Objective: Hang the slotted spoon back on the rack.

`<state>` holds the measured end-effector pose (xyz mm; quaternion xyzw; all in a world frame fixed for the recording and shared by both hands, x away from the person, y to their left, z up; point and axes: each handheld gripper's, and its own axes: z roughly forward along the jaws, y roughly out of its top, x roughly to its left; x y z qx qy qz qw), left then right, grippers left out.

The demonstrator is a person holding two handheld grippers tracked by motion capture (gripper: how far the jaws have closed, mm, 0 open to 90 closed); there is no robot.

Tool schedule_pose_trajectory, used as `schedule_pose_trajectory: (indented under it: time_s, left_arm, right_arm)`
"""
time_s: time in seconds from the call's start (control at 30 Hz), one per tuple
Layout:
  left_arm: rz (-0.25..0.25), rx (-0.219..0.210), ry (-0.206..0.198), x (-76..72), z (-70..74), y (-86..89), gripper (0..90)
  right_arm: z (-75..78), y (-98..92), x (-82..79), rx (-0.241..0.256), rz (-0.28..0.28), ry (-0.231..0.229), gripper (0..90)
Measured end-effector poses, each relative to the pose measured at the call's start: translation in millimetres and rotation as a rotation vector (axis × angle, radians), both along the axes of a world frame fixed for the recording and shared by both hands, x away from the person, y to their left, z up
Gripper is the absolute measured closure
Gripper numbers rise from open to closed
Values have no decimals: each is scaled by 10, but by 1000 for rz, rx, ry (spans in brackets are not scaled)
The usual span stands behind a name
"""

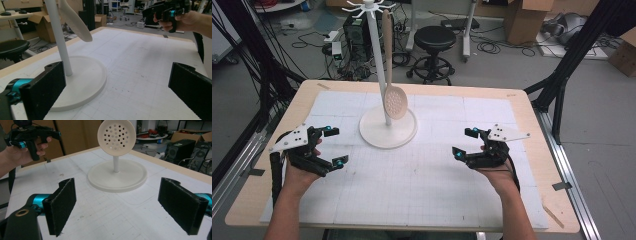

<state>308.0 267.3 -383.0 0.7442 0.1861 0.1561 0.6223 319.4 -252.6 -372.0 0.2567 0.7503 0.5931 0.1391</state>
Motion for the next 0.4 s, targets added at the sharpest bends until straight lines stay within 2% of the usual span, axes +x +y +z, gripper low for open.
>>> schedule_pose_trajectory:
  time_s: [0.4]
  left_arm:
    - [-1,11,14,11,-22,-21,17]
  right_arm:
    - [-2,-24,8,11,2,7,146]
